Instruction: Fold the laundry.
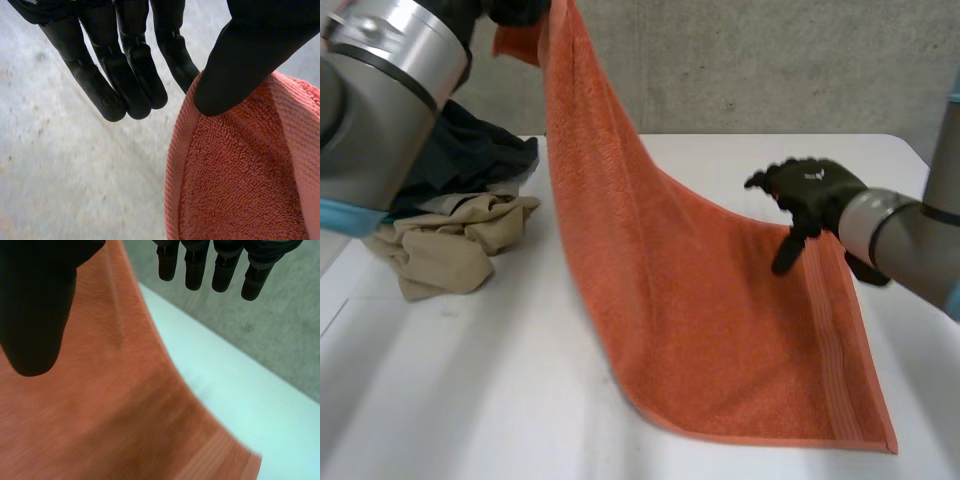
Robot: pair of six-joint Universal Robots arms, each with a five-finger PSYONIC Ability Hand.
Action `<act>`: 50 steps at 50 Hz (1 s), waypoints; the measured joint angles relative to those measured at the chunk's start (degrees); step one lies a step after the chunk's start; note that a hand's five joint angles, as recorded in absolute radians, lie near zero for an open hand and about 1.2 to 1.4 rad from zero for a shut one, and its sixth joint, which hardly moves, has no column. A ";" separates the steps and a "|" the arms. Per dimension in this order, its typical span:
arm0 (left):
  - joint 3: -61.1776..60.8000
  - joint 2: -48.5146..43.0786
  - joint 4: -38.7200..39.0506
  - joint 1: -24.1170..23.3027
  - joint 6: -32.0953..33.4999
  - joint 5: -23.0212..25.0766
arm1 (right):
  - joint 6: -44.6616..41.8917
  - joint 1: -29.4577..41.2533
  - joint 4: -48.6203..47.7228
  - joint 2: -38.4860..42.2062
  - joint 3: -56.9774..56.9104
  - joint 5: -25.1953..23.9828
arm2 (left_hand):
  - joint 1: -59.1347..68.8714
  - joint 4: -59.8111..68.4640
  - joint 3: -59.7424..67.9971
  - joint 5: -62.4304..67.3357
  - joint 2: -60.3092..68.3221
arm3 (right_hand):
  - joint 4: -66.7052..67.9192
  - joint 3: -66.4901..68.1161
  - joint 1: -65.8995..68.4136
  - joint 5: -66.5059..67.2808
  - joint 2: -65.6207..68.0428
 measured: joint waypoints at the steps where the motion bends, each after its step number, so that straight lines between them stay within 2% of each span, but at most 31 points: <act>1: -1.06 1.73 0.46 0.06 -0.68 0.76 | 0.20 -0.27 -0.91 2.21 -2.31 -0.65 | 0.00 0.00 0.01 0.00 0.00 | 0.00 0.00 0.00 -0.02 0.00; 6: -5.87 9.05 3.44 0.35 -4.23 3.64 | 0.31 0.18 -3.74 15.17 -15.16 -2.15 | 0.00 0.00 0.00 0.00 0.00 | 0.00 0.00 0.00 0.00 0.00; 12: -11.01 14.73 7.13 0.82 -8.23 6.01 | -1.27 2.03 -3.57 30.01 -30.25 -1.54 | 0.00 0.00 0.01 0.00 0.00 | 1.00 1.05 0.68 1.07 0.96; 16: -13.35 16.32 9.11 1.73 -10.15 6.73 | -2.05 2.75 -3.57 37.82 -38.68 -0.59 | 0.00 0.00 0.01 0.00 0.00 | 23.60 24.04 23.31 22.11 24.27; 18: -14.37 16.76 10.20 2.55 -11.16 6.94 | -2.34 2.86 -3.86 41.73 -43.53 0.49 | 0.00 0.00 0.01 0.00 0.00 | 45.01 45.50 45.29 42.56 46.36; 19: -14.70 16.83 10.69 3.06 -11.60 6.98 | -2.46 2.77 -4.12 43.31 -46.05 1.39 | 0.00 0.00 0.01 0.00 0.00 | 51.30 51.55 50.59 49.28 52.20; 23: -14.92 16.40 11.76 4.81 -12.39 6.97 | -2.83 1.97 -5.41 45.59 -53.49 5.15 | 0.00 0.00 0.01 0.00 0.00 | 55.96 55.53 50.96 53.07 54.97; 28: -11.32 11.68 12.49 7.50 -12.12 6.23 | -3.28 0.37 -9.17 40.88 -58.91 7.84 | 0.00 0.01 0.04 0.00 0.00 | 56.27 55.77 50.96 53.07 54.97; 33: -3.52 3.36 12.07 8.78 -10.16 3.13 | -3.33 -0.72 -14.25 31.12 -55.82 6.87 | 0.00 0.02 0.17 0.00 0.12 | 56.27 55.77 50.96 53.07 54.97; 38: 4.86 -6.36 9.37 8.38 -6.06 -1.32 | -3.33 -1.29 -16.76 21.71 -45.46 5.22 | 0.00 0.02 0.17 0.00 0.12 | 56.28 55.78 50.96 53.54 54.97; 41: 6.61 -10.43 6.68 7.94 -3.67 -2.62 | -3.51 -1.49 -16.73 16.27 -34.76 4.28 | 0.00 0.02 0.17 0.06 0.12 | 56.32 55.84 50.96 53.54 54.97; 46: 3.96 -12.87 3.18 7.61 -1.03 -1.95 | -4.36 -1.73 -15.33 11.81 -21.69 3.02 | 0.00 0.02 0.17 0.00 0.12 | 56.47 56.16 50.96 53.54 54.97; 50: -3.88 -13.11 2.04 8.08 2.29 0.95 | -6.01 -1.91 -13.90 9.62 -11.02 1.44 | 0.00 0.02 0.17 0.00 0.12 | 56.47 56.16 50.96 53.54 54.97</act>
